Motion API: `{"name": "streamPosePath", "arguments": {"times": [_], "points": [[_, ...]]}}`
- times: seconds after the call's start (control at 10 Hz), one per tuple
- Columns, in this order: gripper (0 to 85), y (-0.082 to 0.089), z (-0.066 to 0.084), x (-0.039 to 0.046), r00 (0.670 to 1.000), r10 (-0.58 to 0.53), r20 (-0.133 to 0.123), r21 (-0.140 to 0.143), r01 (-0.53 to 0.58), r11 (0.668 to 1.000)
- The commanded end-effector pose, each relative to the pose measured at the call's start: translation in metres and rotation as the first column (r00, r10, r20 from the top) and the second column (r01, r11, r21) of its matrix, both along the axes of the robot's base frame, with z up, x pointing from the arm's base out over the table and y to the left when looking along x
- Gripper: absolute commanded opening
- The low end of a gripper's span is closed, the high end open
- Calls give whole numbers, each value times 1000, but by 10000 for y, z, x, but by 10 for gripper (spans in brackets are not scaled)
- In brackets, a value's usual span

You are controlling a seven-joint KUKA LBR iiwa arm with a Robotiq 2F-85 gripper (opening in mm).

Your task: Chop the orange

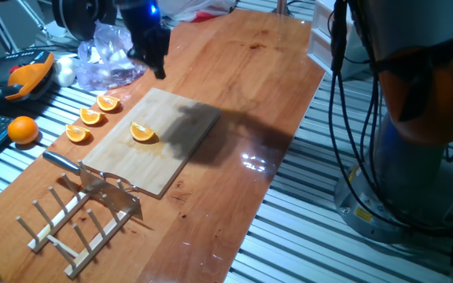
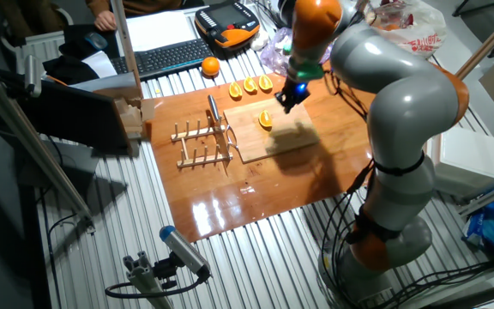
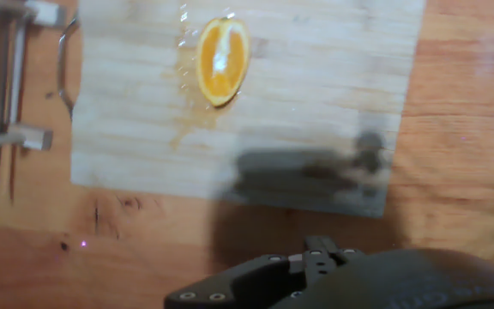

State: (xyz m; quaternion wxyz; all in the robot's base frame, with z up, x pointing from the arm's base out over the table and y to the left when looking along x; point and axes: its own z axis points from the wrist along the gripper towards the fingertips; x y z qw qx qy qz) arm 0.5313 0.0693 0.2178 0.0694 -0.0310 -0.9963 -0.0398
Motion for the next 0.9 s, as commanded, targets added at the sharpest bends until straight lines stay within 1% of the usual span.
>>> {"name": "streamPosePath", "arguments": {"times": [0.0, 0.1, 0.2, 0.3, 0.4, 0.5, 0.6, 0.7, 0.8], "points": [[0, 746, -77, -57, 1000, -16, -1, -4, 16, 1000], [0, 825, -134, -112, 999, -35, 0, -5, 35, 999], [0, 871, -185, -138, 999, -42, 9, -10, 42, 999], [0, 871, -215, -114, 999, -46, 11, -3, 46, 999], [0, 855, -252, -67, 998, -54, 7, 3, 54, 999], [0, 845, -264, -50, 999, -52, 9, 1, 52, 999], [0, 845, -264, -50, 999, -35, 13, -23, 35, 999], [0, 845, -264, -50, 1000, -8, 6, -25, 9, 1000], [0, 845, -264, -50, 1000, 18, 1, 5, -18, 1000]]}}
